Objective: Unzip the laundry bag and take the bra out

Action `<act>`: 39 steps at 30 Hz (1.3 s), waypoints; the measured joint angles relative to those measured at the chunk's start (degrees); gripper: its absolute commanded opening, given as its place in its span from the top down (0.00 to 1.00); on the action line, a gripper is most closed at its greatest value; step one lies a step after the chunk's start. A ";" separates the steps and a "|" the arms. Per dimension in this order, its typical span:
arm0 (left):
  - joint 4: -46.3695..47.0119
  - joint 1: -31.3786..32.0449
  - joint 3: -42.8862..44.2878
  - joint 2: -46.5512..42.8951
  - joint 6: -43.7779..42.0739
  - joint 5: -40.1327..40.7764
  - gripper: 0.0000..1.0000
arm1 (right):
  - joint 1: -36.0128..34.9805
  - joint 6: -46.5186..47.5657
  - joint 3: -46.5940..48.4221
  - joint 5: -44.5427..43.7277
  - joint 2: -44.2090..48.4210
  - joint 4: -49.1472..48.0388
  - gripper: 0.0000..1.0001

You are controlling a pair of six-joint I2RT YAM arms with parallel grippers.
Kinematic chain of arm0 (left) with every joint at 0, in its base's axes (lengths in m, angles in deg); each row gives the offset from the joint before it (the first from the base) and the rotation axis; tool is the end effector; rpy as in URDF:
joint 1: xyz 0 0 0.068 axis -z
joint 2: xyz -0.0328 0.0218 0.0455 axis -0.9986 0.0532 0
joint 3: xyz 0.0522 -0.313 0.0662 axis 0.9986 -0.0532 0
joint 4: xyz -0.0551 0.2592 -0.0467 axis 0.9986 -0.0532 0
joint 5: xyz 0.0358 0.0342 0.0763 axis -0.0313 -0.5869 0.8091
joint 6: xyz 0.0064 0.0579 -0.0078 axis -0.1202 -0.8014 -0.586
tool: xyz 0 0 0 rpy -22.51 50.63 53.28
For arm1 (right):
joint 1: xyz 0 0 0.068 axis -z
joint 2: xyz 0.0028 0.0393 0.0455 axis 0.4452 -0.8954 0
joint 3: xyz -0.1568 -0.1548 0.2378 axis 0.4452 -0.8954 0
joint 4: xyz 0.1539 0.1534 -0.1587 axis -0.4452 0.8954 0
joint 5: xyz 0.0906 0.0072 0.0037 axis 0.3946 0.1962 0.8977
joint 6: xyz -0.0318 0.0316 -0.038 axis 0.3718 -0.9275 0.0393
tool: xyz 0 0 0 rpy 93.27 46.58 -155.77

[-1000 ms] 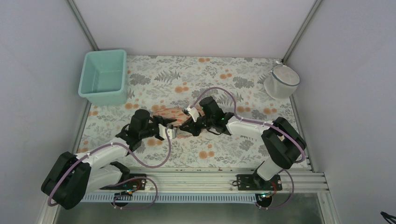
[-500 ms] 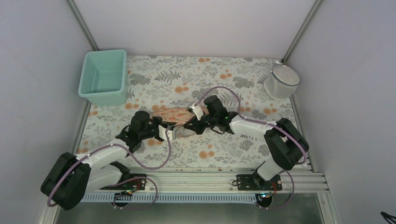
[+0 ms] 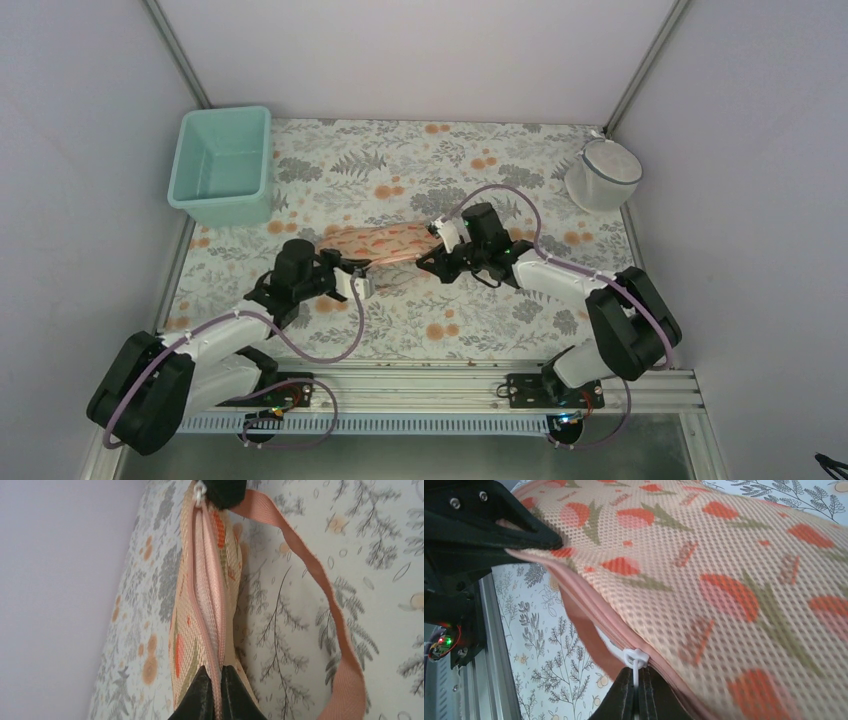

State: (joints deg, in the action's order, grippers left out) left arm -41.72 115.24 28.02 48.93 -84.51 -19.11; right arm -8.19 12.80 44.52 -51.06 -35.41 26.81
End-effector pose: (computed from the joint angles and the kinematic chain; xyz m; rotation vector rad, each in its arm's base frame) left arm 0.1591 -0.1050 0.2049 1.6011 1.1889 -0.0198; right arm 0.2291 0.1871 0.2287 -0.9159 2.2179 1.0216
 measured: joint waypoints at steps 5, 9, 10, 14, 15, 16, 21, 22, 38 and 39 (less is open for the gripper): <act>0.00 -4.33 -0.94 -0.15 -1.09 -0.37 0.87 | 0.22 0.07 0.00 -0.09 -0.20 0.24 0.96; -1.55 -6.43 -1.11 -0.57 -3.63 -1.36 0.29 | -0.76 0.37 0.20 -0.20 -1.62 0.24 0.96; -2.89 -6.45 -1.07 -0.76 -4.59 -1.99 0.25 | -1.36 0.39 0.44 -0.22 -2.21 0.28 0.96; -8.61 -3.85 0.31 -1.11 -4.48 -4.55 0.21 | -4.72 0.39 2.75 -0.02 -5.42 0.24 0.96; -9.35 -2.80 0.94 -1.11 -3.96 -5.03 0.21 | -5.33 0.39 3.32 0.02 -6.05 0.20 0.96; -9.94 -1.62 1.66 -1.11 -3.15 -5.42 0.21 | -6.03 0.39 3.89 0.04 -6.58 0.11 0.96; -8.70 3.17 4.07 -0.37 3.21 -7.02 0.28 | -8.59 0.15 5.11 0.55 -7.54 -0.92 0.96; -7.52 3.39 3.91 0.31 4.94 -6.93 0.30 | -8.96 0.11 5.22 0.68 -7.54 -1.11 0.96; -2.40 3.76 3.17 2.69 7.63 -1.22 0.70 | -10.75 0.42 5.81 2.08 -7.54 -1.29 0.96; -2.43 3.76 3.17 2.73 7.43 -1.22 0.71 | -10.75 0.42 5.92 2.12 -7.54 -1.29 0.96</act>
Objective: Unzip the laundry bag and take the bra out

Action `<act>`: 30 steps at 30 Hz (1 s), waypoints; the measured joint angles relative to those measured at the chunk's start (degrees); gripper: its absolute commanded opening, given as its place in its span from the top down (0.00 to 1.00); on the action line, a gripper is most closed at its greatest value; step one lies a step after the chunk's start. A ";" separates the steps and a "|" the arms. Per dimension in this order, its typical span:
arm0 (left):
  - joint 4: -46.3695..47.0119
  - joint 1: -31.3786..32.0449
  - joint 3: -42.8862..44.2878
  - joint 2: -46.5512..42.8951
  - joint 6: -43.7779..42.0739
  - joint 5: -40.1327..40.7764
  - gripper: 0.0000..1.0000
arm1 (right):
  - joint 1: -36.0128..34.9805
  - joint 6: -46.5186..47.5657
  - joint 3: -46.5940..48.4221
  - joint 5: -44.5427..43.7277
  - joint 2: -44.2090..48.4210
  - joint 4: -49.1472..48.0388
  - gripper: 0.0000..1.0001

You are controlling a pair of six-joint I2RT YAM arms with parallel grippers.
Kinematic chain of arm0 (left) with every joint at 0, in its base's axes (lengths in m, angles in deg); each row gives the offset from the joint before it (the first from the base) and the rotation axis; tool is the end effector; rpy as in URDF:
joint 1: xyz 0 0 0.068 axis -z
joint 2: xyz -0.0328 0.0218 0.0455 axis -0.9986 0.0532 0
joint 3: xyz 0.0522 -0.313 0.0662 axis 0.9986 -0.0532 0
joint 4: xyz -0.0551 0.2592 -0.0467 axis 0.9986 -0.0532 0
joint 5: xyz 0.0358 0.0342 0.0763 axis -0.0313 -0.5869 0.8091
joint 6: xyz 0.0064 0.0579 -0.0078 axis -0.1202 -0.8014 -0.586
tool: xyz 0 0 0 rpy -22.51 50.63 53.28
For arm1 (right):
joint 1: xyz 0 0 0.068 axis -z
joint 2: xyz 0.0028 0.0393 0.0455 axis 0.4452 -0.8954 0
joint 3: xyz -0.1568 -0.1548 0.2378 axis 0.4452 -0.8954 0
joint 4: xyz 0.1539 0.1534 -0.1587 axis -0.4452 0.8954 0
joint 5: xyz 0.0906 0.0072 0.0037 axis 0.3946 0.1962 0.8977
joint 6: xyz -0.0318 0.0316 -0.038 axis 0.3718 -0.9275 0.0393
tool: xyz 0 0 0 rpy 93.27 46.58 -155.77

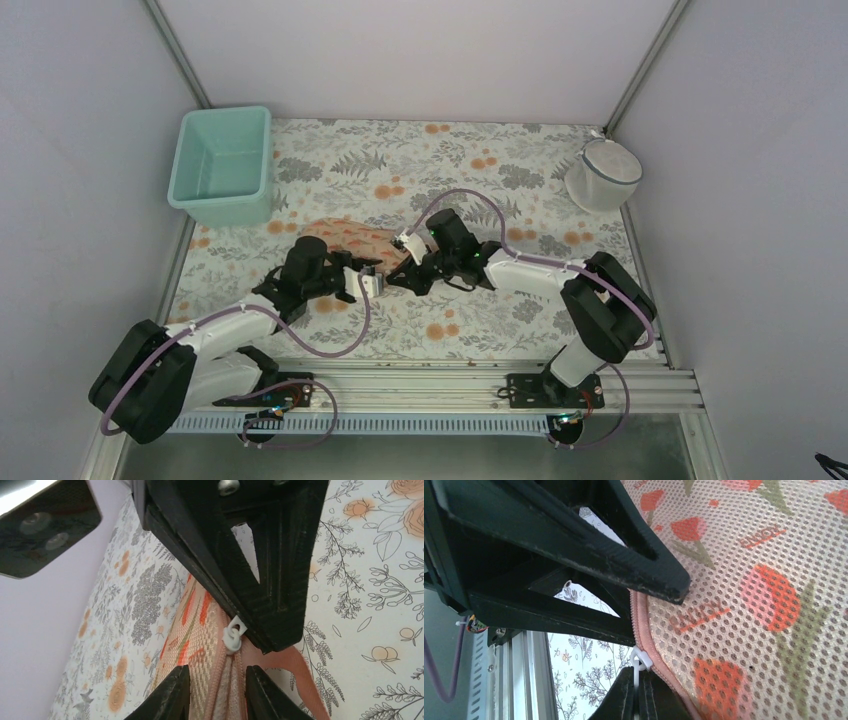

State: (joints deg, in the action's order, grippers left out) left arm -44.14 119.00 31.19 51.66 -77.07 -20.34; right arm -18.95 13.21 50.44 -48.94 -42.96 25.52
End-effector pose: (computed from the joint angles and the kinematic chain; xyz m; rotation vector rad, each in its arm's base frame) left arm 0.1619 -0.1224 0.2104 1.5884 1.2562 -0.1796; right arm 0.2151 0.2538 0.2240 -1.1669 2.1538 1.1444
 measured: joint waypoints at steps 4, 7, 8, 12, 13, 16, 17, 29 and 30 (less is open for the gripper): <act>-0.02 0.00 0.00 0.28 -0.68 -0.07 0.89 | 0.00 0.00 0.20 0.04 0.00 -0.02 0.96; -0.11 0.00 -0.07 0.42 -1.18 -0.11 0.98 | 0.00 0.02 0.20 0.04 0.02 -0.04 0.96; -0.13 0.00 -0.11 0.42 -1.33 -0.02 0.98 | 0.02 0.02 0.20 0.04 0.02 -0.04 0.96; -0.13 0.02 -0.28 0.26 -1.75 0.00 0.98 | 0.24 0.00 0.20 0.04 0.04 -0.02 0.96; -0.07 0.02 -0.46 0.07 -2.03 0.07 0.98 | 0.61 -0.02 0.15 0.07 0.11 -0.04 0.96; 0.33 0.17 -1.18 -0.70 -3.37 0.63 0.98 | 1.88 -0.02 -0.52 0.59 0.98 0.20 0.96; 0.35 0.22 -1.36 -0.92 -3.93 0.87 0.98 | 2.49 -0.04 -0.90 0.66 1.46 0.28 0.96; 1.55 0.20 -2.82 -2.75 -7.74 2.12 0.98 | 11.67 0.83 -5.40 1.14 6.78 3.28 0.96; 1.55 0.15 -2.86 -2.93 -7.98 2.12 0.98 | 12.48 0.96 -5.62 1.16 7.02 3.54 0.96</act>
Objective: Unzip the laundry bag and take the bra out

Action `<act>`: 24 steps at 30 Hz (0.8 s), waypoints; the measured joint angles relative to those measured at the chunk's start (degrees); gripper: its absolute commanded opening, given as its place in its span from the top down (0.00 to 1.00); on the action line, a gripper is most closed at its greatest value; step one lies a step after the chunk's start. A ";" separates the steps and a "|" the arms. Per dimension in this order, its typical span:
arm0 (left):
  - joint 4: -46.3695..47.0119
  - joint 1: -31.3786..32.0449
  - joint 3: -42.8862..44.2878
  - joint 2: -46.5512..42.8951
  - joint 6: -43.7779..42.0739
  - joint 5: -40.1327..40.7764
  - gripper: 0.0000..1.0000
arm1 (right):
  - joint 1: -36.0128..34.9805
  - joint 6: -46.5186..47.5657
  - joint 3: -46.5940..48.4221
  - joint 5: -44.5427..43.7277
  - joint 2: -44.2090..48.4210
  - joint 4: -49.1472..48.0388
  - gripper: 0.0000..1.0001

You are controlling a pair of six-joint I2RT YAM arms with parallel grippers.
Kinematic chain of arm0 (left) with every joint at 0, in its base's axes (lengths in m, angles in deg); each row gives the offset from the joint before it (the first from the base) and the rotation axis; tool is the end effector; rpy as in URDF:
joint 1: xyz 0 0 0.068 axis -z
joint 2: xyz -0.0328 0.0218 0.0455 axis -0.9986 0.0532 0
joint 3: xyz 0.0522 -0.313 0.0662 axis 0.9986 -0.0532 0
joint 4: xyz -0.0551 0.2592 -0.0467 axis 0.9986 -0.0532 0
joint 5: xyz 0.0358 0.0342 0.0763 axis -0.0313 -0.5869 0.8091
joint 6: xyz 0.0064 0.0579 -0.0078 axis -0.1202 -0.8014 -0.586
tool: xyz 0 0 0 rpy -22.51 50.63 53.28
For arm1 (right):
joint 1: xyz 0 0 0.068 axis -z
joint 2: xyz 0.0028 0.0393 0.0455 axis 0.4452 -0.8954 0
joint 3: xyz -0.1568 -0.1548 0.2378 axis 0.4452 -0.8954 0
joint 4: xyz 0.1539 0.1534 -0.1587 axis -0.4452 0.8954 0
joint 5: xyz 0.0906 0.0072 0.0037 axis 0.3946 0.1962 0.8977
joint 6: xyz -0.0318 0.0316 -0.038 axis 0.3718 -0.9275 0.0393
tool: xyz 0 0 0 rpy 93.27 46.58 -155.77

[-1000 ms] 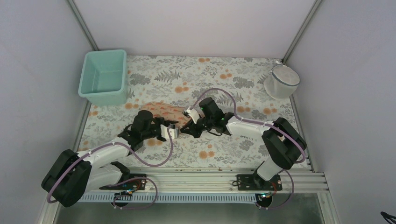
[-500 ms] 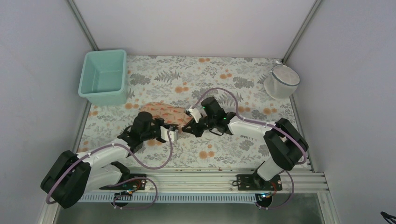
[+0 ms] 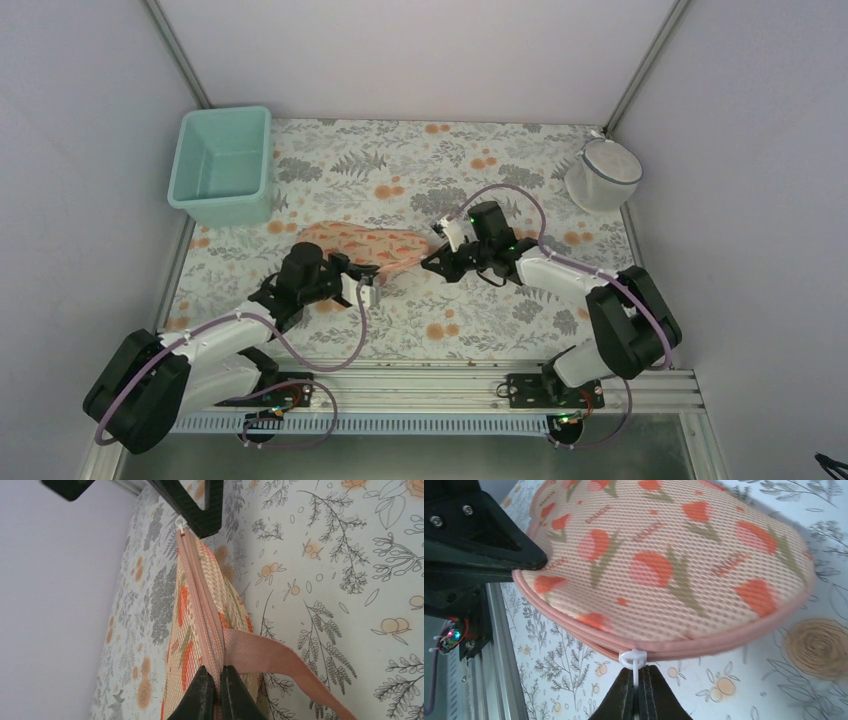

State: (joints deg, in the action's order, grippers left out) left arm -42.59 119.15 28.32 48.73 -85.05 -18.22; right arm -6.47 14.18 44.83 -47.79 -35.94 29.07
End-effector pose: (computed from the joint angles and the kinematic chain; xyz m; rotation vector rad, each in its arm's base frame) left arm 0.1520 -0.1151 0.2056 1.6470 1.1406 -0.0449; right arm 0.2319 0.1808 0.2258 -0.9299 2.2399 1.0651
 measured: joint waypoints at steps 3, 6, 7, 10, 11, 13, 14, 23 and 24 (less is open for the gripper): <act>0.02 -0.81 -0.02 -0.26 -0.31 -0.02 0.98 | 1.51 0.35 -0.20 0.11 0.44 0.59 0.96; -0.02 -3.10 -0.02 -0.33 -0.39 -0.63 0.98 | 1.44 0.81 -0.20 0.26 0.39 0.76 0.96; -0.04 -4.44 -0.02 -0.33 -0.55 -1.36 0.97 | 1.42 0.98 -0.20 0.33 0.28 0.76 0.96; -1.46 -6.75 -0.02 -0.46 -1.57 -2.78 0.55 | 0.85 1.16 -0.20 0.70 -0.94 0.35 0.96; -2.75 -7.06 -0.02 -0.66 -2.10 -3.43 0.51 | 0.13 1.14 -0.22 0.81 -1.38 0.22 0.96; -6.43 -7.48 0.00 -1.03 -2.69 -5.18 0.40 | -1.44 0.98 -0.22 0.98 -2.05 -0.39 0.96; -8.09 -7.50 0.11 -1.11 -3.02 -5.99 0.35 | -2.43 0.90 -0.20 1.09 -2.32 -0.76 0.96; -15.41 -2.21 4.37 -1.44 1.18 -10.84 0.35 | -11.13 -0.74 3.96 2.38 -6.58 -3.45 0.96; -14.91 -1.75 4.63 -1.42 2.73 -11.04 0.41 | -11.67 -0.94 4.46 2.40 -6.69 -3.61 0.96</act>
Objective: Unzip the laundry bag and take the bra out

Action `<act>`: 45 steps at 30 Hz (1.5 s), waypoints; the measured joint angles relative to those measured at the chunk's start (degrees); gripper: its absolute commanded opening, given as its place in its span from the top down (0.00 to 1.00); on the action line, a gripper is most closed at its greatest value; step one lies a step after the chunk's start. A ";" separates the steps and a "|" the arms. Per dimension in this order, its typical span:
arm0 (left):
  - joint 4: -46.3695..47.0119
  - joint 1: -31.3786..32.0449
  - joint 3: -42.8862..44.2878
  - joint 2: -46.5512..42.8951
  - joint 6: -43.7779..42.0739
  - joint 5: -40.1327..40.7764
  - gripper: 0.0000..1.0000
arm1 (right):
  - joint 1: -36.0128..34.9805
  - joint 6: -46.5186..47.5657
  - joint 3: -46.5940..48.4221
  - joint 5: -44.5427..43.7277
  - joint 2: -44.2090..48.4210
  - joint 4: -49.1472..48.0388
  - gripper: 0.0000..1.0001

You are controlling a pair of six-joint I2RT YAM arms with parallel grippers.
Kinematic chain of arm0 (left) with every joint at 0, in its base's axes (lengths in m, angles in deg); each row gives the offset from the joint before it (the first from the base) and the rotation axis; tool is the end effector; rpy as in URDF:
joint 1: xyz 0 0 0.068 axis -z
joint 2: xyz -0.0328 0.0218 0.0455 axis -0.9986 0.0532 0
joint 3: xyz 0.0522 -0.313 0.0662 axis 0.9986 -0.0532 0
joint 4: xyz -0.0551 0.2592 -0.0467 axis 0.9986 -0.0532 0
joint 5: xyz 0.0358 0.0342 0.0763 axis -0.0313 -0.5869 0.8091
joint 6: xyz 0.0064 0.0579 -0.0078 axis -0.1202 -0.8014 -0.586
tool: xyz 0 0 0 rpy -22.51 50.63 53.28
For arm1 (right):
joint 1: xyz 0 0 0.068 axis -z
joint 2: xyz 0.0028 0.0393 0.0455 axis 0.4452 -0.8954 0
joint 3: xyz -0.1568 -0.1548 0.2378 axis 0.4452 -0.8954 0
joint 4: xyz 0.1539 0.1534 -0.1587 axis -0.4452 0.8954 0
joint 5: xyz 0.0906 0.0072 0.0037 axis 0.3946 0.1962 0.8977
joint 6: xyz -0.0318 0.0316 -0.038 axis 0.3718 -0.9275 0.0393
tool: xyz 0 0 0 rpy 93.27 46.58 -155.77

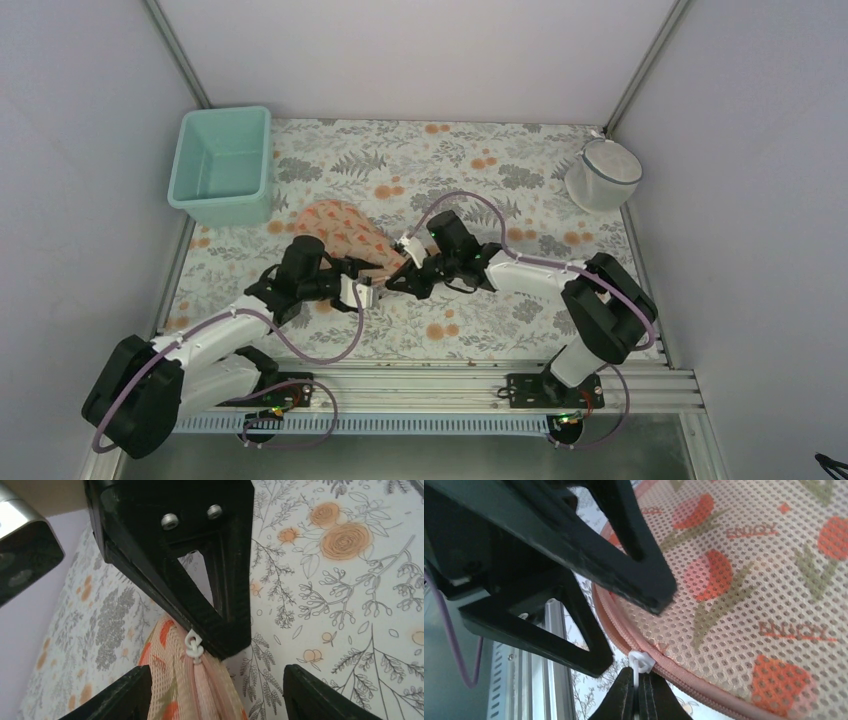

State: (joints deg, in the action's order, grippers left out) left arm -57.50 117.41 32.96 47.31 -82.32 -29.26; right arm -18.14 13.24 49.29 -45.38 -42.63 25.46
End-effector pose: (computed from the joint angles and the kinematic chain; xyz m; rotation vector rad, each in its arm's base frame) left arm 0.1464 -0.1135 0.2134 1.7136 1.2061 -0.3194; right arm 0.2130 0.2481 0.2209 -1.1808 2.1547 1.2106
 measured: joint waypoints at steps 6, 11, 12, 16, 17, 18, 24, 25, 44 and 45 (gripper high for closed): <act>2.99 0.31 -0.07 0.52 4.17 0.83 0.70 | -1.14 -0.11 0.90 0.09 0.00 -0.83 0.96; 4.20 0.46 -0.31 0.70 5.62 1.92 0.98 | -1.14 -0.11 0.92 0.07 0.00 -0.85 0.96; 4.57 0.48 -0.33 0.68 5.57 2.19 0.98 | -1.14 -0.09 0.92 0.04 0.00 -0.85 0.96; 5.14 0.52 -0.70 0.68 5.29 2.54 0.98 | -0.92 -0.24 0.90 -0.26 0.02 -0.85 0.96; 5.29 0.52 -0.74 0.66 5.18 2.62 0.98 | -0.52 -0.31 0.85 -0.37 0.02 -0.85 0.96; 5.60 0.52 -0.87 0.61 5.05 2.67 0.98 | -0.24 -0.48 0.70 -0.39 0.04 -1.05 0.96; 6.08 0.52 -1.38 0.02 2.47 3.30 0.98 | 5.64 -1.40 -2.91 -1.68 0.90 -1.33 0.96; 6.14 0.57 -1.40 -0.07 2.08 3.30 0.98 | 7.28 -1.60 -3.63 -1.95 0.96 -1.33 0.96; 4.98 -4.94 -4.79 -0.63 -2.93 2.10 0.24 | 5.97 -1.31 -5.03 -1.64 2.71 -1.01 0.96; 3.30 -4.83 -4.66 -0.68 -3.96 1.49 0.23 | 4.85 -1.33 -4.37 -1.53 2.29 -1.03 0.96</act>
State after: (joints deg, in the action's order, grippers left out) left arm -54.20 112.58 28.30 46.63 -86.28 -27.77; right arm -13.29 11.90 44.91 -46.91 -40.33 24.43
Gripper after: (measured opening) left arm 0.729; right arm 0.042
